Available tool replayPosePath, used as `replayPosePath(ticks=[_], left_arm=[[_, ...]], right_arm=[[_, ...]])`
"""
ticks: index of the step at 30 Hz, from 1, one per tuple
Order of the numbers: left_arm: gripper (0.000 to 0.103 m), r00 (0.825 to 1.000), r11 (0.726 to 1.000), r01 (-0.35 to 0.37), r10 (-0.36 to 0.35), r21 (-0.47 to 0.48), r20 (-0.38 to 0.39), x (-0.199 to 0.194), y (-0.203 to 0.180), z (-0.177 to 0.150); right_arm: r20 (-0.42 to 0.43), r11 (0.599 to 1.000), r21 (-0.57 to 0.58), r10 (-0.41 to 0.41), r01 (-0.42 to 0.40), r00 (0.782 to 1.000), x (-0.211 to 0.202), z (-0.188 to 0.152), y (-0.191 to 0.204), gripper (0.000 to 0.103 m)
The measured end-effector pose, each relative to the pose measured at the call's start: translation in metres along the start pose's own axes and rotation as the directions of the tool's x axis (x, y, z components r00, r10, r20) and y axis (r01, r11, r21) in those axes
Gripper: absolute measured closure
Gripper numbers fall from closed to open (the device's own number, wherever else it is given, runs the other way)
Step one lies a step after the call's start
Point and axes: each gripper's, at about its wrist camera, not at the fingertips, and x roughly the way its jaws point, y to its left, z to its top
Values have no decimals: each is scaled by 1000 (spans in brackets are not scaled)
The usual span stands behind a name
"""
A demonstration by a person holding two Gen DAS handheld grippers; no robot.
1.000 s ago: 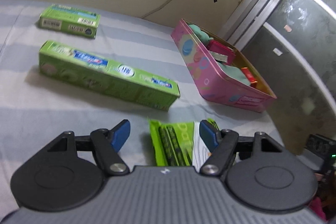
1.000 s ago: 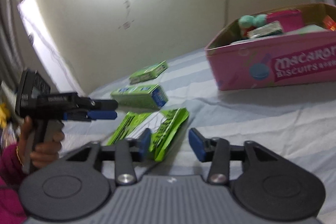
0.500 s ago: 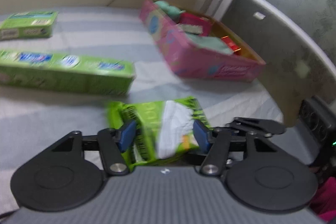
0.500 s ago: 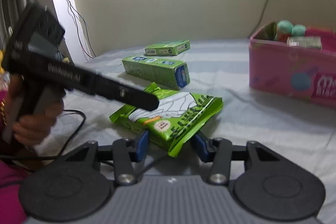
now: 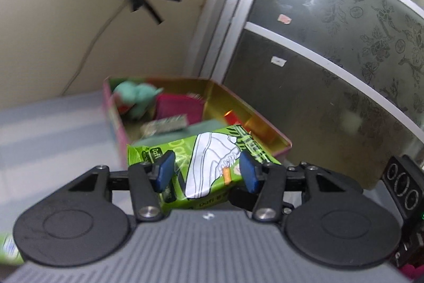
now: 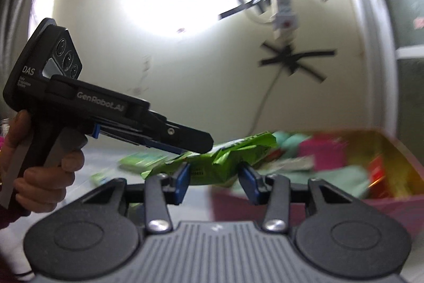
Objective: Organize objects
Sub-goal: 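Carry the green pouch into the pink tin and open the left gripper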
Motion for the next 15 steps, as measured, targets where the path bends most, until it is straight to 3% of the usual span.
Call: replayPosePath(ticks=[8, 10, 12, 13, 15], left_arm=[[45, 998, 1000, -10, 10, 2, -59, 78, -12, 11], [44, 996, 999, -28, 29, 23, -82, 87, -13, 9], [44, 996, 998, -46, 49, 42, -80, 85, -14, 6], [44, 996, 998, -43, 47, 46, -74, 81, -13, 5], [44, 996, 997, -58, 61, 59, -62, 72, -11, 3]], right_arm=[[-31, 985, 27, -170, 171, 985, 28, -4, -59, 65], [-55, 959, 0, -283, 283, 958, 39, -8, -72, 65], [-61, 891, -2, -454, 455, 889, 45, -13, -85, 61], [-64, 877, 41, -475, 478, 878, 42, -14, -93, 61], [-54, 887, 161, -430, 433, 901, 31, -17, -105, 61]])
